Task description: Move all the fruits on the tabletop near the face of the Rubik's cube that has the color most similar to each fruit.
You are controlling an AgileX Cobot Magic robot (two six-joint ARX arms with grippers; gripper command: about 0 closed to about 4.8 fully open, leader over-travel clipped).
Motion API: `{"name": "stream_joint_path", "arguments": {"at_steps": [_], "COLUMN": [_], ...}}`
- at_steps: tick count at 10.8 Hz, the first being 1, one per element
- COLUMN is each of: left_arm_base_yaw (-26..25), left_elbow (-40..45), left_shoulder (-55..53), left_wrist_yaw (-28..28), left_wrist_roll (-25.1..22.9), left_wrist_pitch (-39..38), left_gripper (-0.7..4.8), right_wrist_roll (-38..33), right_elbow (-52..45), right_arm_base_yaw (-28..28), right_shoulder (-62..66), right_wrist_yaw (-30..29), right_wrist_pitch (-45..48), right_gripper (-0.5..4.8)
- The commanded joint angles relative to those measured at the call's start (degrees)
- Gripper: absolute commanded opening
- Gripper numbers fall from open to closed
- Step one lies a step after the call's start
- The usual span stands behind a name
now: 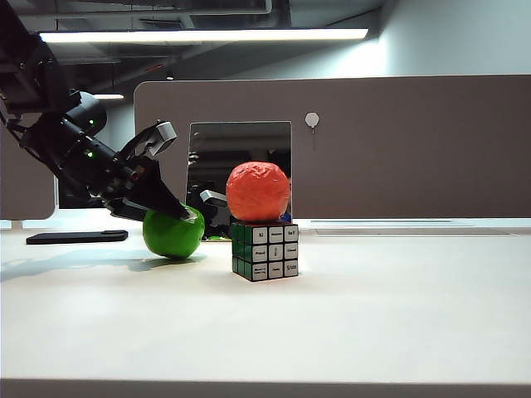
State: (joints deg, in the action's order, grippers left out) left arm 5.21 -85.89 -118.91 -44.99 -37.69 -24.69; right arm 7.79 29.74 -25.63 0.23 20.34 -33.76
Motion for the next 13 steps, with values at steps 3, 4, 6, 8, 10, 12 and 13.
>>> {"name": "stream_joint_path", "arguments": {"at_steps": [3, 4, 6, 8, 10, 12, 13], "left_arm_base_yaw": [0.9, 0.92, 1.49, 1.49, 1.49, 1.49, 1.49], "left_elbow": [1.99, 2.29, 2.6, 2.6, 2.6, 2.6, 2.6], "left_shoulder": [-1.05, -0.96, -0.85, -0.85, -0.85, -0.85, -0.85], "left_wrist_yaw": [2.6, 2.29, 2.29, 2.27, 2.16, 2.21, 2.34], "left_wrist_roll": [0.2, 0.48, 1.31, 1.31, 1.31, 1.29, 1.31], "left_wrist_pitch": [-6.29, -6.27, -5.9, -5.92, -5.86, -5.99, -6.56], "left_gripper": [3.33, 3.3, 2.71, 2.72, 2.72, 2.72, 2.72], "right_wrist_roll": [-0.2, -0.2, 0.17, 0.2, 0.15, 0.11, 0.11], "right_elbow": [0.2, 0.2, 0.2, 0.2, 0.2, 0.2, 0.2], "right_arm_base_yaw": [0.02, 0.02, 0.0, -0.02, -0.04, -0.02, -0.04], "right_shoulder": [-0.04, -0.04, -0.04, -0.04, -0.04, -0.04, -0.04], "right_wrist_yaw": [0.52, 0.52, 0.5, 0.5, -3.58, -17.51, -17.51], "right_wrist_pitch": [1.05, 1.05, 1.05, 1.05, 1.25, 1.44, 1.44], "right_gripper": [-0.01, -0.01, -0.01, -0.01, -0.01, -0.01, -0.01]}}
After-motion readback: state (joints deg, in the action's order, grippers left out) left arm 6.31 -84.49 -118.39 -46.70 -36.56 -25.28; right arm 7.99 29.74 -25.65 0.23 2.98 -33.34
